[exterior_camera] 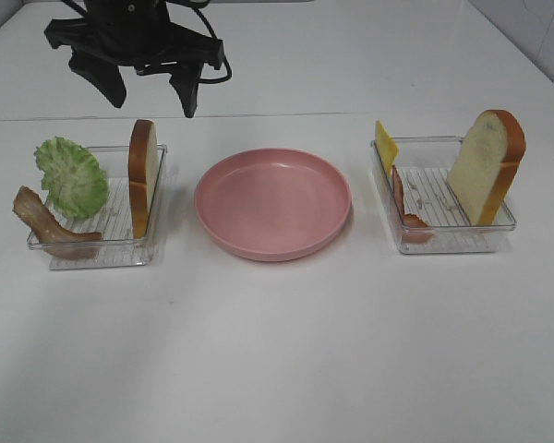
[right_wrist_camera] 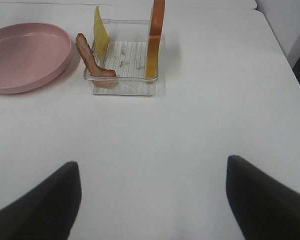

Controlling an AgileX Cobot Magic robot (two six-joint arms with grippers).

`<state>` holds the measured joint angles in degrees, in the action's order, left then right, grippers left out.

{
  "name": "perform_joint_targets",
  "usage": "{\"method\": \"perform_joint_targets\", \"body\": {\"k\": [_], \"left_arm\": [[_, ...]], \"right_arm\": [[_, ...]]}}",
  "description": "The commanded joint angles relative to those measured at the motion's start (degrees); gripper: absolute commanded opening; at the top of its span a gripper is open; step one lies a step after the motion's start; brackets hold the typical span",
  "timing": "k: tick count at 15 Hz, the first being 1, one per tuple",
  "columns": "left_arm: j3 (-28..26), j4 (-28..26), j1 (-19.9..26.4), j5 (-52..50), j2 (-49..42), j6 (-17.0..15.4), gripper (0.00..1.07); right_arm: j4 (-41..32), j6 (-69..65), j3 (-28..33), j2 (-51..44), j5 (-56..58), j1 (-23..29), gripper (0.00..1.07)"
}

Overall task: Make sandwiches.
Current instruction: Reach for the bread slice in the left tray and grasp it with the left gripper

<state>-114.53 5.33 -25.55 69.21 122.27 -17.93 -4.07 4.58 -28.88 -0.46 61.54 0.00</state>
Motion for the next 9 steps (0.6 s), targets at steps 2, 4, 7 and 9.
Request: {"method": "perform_joint_targets", "body": {"k": [2, 4, 7, 9], "left_arm": [[-2.58, 0.40, -0.23, 4.53, 3.67, -0.63, 0.76], [-2.58, 0.63, -0.23, 4.58, 4.13, -0.63, 0.76], [-2.58, 1.26, 0.69, 4.58, 4.24, -0.63, 0.76], [-2.58, 0.92, 2.64, 4.53, 4.35, -0.92, 0.76]], "right_arm": [[0.52, -0.29, 0.00, -0.69, -0.74, 0.00, 0.76], [0.52, -0.40, 0.00, -0.69, -0.74, 0.00, 0.76], [0.52, -0.40, 0.00, -0.69, -0.74, 0.00, 0.76], [0.29, -0.40, 0.00, -0.69, -0.74, 0.00, 0.76]]}}
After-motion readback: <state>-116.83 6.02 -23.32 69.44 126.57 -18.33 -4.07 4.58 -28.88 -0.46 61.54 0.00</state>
